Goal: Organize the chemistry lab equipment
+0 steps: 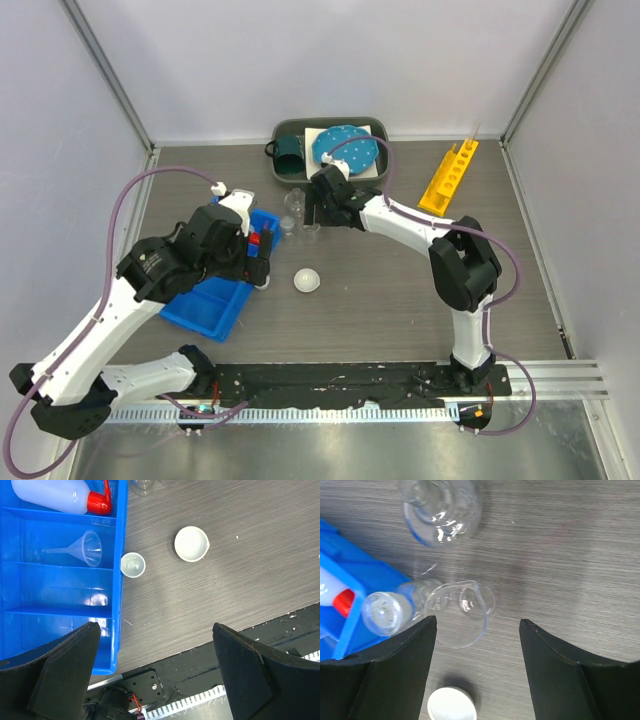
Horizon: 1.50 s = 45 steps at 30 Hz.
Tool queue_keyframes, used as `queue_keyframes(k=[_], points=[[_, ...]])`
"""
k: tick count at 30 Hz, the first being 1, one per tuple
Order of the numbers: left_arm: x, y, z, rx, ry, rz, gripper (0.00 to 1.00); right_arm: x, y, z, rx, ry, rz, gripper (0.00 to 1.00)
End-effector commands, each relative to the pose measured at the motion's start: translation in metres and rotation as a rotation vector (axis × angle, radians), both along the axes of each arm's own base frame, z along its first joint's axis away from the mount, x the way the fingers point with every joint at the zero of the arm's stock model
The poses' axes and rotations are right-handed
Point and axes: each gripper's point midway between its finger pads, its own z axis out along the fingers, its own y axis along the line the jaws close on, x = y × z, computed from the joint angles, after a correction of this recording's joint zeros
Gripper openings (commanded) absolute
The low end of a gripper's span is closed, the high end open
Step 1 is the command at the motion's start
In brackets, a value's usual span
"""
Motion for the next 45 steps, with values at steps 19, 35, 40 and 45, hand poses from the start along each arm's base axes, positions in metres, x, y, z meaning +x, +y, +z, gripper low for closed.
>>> queue_keyframes(k=[19,35,40,45], points=[[-0.028,-0.008,0.054,-0.220,-0.016,-0.051,1.00,0.019,0.002,-0.039,-0.036,0.082,-0.038,0.58],[-0.065,-0.030,0.079,-0.519,0.060,-0.098,1.00,0.012,-0.035,0.032,-0.172,-0.079,-0.096,0.01],[-0.063,-0.036,0.078,-0.595,0.051,-0.074,1.00,-0.009,-0.036,0.096,-0.218,-0.210,-0.074,0.01],[-0.039,-0.005,0.062,-0.490,-0.010,0.142,1.00,-0.035,0.002,0.144,-0.146,-0.287,0.035,0.01]])
